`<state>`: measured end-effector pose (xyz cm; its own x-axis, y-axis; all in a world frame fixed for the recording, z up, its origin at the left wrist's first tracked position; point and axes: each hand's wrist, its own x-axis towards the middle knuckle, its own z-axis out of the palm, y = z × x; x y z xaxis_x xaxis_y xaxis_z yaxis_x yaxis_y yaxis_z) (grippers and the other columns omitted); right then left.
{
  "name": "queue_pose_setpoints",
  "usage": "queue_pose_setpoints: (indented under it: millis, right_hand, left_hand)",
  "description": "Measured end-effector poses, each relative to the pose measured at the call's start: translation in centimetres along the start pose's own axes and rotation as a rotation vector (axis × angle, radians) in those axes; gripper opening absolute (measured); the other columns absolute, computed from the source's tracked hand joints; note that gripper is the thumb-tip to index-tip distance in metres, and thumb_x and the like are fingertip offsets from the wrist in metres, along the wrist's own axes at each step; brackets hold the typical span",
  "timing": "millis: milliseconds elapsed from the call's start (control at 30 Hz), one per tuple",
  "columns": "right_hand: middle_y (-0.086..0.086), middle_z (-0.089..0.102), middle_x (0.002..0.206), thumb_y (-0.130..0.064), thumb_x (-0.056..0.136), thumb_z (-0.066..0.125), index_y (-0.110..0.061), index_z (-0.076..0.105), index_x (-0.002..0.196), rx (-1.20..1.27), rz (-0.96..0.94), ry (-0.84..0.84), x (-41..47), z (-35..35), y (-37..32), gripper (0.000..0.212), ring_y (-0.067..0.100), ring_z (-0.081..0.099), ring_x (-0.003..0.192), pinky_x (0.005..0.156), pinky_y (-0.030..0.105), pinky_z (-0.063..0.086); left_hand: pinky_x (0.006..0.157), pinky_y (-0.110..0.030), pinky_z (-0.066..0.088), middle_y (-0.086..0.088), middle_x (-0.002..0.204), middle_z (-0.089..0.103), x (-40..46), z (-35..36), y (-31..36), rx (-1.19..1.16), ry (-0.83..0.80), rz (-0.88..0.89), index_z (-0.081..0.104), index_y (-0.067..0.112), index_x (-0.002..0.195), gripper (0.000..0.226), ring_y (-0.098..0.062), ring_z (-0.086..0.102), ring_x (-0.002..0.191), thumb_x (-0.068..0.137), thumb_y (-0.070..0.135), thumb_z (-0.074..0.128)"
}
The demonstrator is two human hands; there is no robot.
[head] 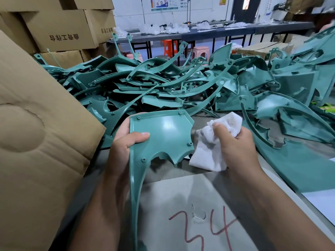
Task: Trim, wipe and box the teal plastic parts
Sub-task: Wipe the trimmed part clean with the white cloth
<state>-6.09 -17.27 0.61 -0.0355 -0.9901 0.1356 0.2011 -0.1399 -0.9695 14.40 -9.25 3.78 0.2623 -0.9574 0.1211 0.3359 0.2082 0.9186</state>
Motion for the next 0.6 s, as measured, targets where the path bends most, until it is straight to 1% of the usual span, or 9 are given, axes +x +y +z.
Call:
queue_pose_setpoints:
  millis: [67, 133, 200, 267, 300, 367, 467, 500, 600]
  right_hand:
    - [0.021, 0.077, 0.101, -0.028, 0.091, 0.067, -0.026, 0.077, 0.076, 0.104, 0.111, -0.034, -0.3, 0.3, 0.0, 0.018, 0.045, 0.074, 0.100, 0.089, 0.073, 0.054]
    - [0.014, 0.079, 0.101, -0.036, 0.100, 0.066, -0.024, 0.079, 0.084, 0.118, 0.169, -0.064, -0.2, 0.3, -0.1, 0.024, 0.037, 0.076, 0.100, 0.096, 0.065, 0.056]
    - [0.010, 0.080, 0.103, -0.048, 0.097, 0.064, -0.019, 0.079, 0.093, 0.142, 0.203, -0.128, -0.1, 0.2, -0.4, 0.033, 0.032, 0.077, 0.100, 0.098, 0.054, 0.058]
    - [0.010, 0.080, 0.107, -0.048, 0.090, 0.069, -0.016, 0.074, 0.109, 0.134, 0.250, -0.187, 0.0, 0.1, -0.8, 0.037, 0.031, 0.077, 0.101, 0.091, 0.050, 0.061]
    - [0.009, 0.080, 0.106, -0.039, 0.093, 0.072, -0.014, 0.072, 0.111, 0.104, 0.247, -0.199, 0.0, 0.0, -0.8, 0.031, 0.031, 0.076, 0.099, 0.085, 0.049, 0.063]
    - [0.013, 0.079, 0.098, -0.019, 0.099, 0.070, -0.012, 0.073, 0.100, 0.014, 0.184, -0.176, 0.0, 0.0, -0.7, 0.008, 0.032, 0.075, 0.090, 0.086, 0.056, 0.062]
    - [0.022, 0.076, 0.098, -0.016, 0.099, 0.069, -0.012, 0.073, 0.087, -0.101, 0.117, -0.060, 0.0, 0.2, -0.7, 0.013, 0.044, 0.073, 0.090, 0.087, 0.070, 0.056]
    - [0.020, 0.077, 0.095, -0.018, 0.099, 0.070, -0.012, 0.073, 0.086, -0.102, 0.105, -0.009, 0.0, 0.2, -0.7, 0.015, 0.043, 0.074, 0.089, 0.084, 0.071, 0.056]
    - [0.011, 0.078, 0.088, -0.022, 0.098, 0.072, -0.013, 0.071, 0.087, 0.042, 0.138, 0.146, 0.7, -0.5, -0.4, 0.014, 0.037, 0.076, 0.086, 0.077, 0.070, 0.059]
  left_hand:
    - [0.064, -0.031, 0.060, -0.024, 0.112, 0.072, 0.0, 0.2, -0.1, 0.005, -0.023, -0.013, 0.060, 0.003, 0.126, 0.042, -0.031, 0.074, 0.089, 0.088, -0.005, 0.044]
    - [0.064, -0.032, 0.060, -0.025, 0.113, 0.071, 0.2, 0.4, 0.0, 0.018, -0.047, -0.023, 0.058, 0.001, 0.128, 0.045, -0.032, 0.073, 0.089, 0.085, -0.004, 0.046]
    - [0.064, -0.033, 0.061, -0.024, 0.110, 0.072, 0.2, 0.5, 0.1, 0.059, -0.099, -0.035, 0.058, 0.001, 0.127, 0.050, -0.032, 0.072, 0.087, 0.077, -0.001, 0.055]
    - [0.069, -0.038, 0.061, -0.026, 0.113, 0.071, 0.2, 0.5, 0.1, 0.098, -0.178, -0.057, 0.058, 0.002, 0.126, 0.052, -0.036, 0.071, 0.091, 0.074, 0.001, 0.055]
    - [0.072, -0.040, 0.061, -0.028, 0.116, 0.069, 0.1, 0.5, 0.0, 0.106, -0.213, -0.068, 0.058, 0.002, 0.127, 0.052, -0.039, 0.071, 0.094, 0.075, 0.002, 0.054]
    - [0.076, -0.043, 0.061, -0.030, 0.121, 0.066, 0.1, 0.6, -0.1, 0.112, -0.265, -0.080, 0.056, 0.001, 0.129, 0.052, -0.042, 0.069, 0.100, 0.077, 0.001, 0.054]
    - [0.083, -0.045, 0.060, -0.029, 0.125, 0.065, 0.1, 1.1, -0.3, 0.093, -0.319, -0.054, 0.054, 0.002, 0.135, 0.051, -0.043, 0.068, 0.107, 0.084, 0.006, 0.056]
    - [0.083, -0.043, 0.061, -0.026, 0.124, 0.067, 0.0, 1.2, -0.6, 0.070, -0.340, -0.054, 0.053, 0.004, 0.137, 0.049, -0.040, 0.070, 0.105, 0.088, 0.012, 0.058]
    - [0.055, -0.025, 0.055, -0.015, 0.092, 0.072, -0.1, 0.6, -1.0, 0.051, -0.384, -0.120, 0.055, 0.017, 0.143, 0.055, -0.020, 0.068, 0.067, 0.095, 0.043, 0.052]
